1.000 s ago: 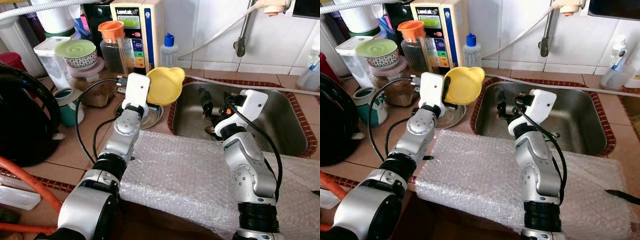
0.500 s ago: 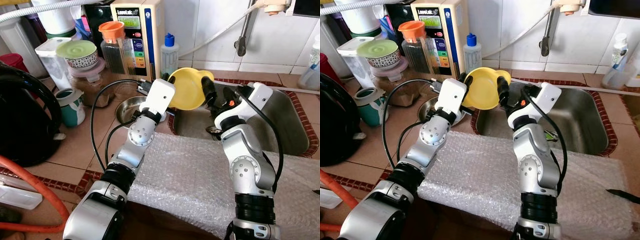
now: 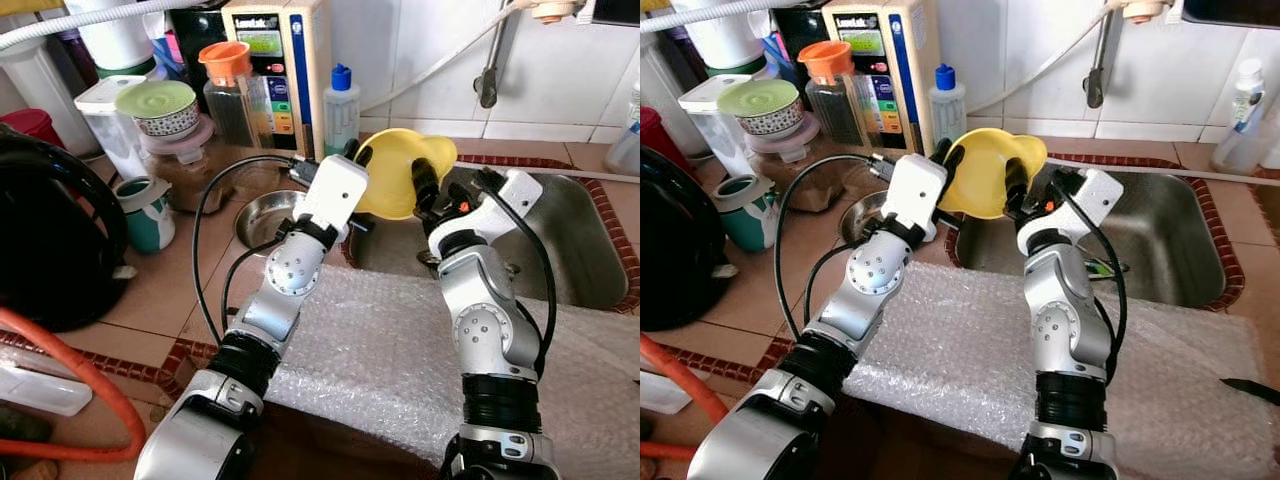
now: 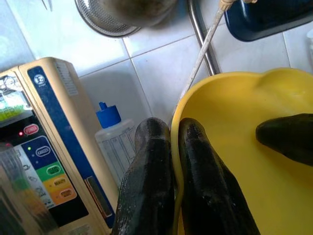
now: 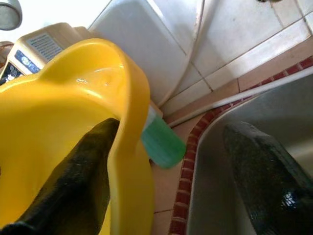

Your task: Kitchen organization

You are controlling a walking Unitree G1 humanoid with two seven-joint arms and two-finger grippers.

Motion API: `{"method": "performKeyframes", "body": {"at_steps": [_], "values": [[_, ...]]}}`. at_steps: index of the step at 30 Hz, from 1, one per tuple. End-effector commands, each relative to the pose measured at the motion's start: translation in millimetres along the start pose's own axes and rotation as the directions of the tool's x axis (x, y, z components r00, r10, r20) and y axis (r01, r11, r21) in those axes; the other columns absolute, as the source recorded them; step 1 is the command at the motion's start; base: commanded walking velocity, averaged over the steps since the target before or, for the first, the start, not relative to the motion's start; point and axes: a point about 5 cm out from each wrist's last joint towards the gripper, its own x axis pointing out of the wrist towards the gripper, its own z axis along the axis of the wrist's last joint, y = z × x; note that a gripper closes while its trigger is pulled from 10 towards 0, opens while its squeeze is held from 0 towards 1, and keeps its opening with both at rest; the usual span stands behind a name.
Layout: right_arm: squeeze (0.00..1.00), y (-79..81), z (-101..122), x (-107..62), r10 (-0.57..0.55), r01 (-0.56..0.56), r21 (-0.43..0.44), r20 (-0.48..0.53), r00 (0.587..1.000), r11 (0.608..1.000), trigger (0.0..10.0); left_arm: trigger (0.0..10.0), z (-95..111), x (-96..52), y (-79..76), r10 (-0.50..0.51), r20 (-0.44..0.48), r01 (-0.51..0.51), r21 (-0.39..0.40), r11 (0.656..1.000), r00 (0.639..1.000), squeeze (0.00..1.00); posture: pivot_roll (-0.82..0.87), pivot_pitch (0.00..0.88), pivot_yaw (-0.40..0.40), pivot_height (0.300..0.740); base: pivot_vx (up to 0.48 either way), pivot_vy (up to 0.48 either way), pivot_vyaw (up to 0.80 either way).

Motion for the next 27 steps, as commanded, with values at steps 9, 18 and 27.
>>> {"method": "performKeyframes", "body": {"at_steps": [9,18,27], "values": [[0.00,-11.3,-6,5.9,-0.093,0.097,0.085,-0.051,0.994,0.992,0.0,0.0,18,0.5,-3.1,-0.029,0.098,0.031,-0.018,0.999,0.995,0.00,-0.03,0.000,0.120,0.740,0.000,0.000,0.00],[0.00,-17.5,-9,7.0,-0.113,0.123,0.126,-0.081,0.990,0.984,0.0,0.0,21,0.7,-2.7,-0.030,0.112,0.032,-0.014,0.999,0.993,0.00,-0.02,0.000,0.111,0.740,0.000,0.000,0.00],[0.00,-19.6,-7,9.9,-0.132,0.141,0.136,-0.072,0.989,0.981,0.0,10.0,17,-1.5,-0.6,-0.021,0.084,0.022,-0.012,1.000,0.996,0.00,-0.01,0.000,0.103,0.740,0.000,0.000,0.00]]}}
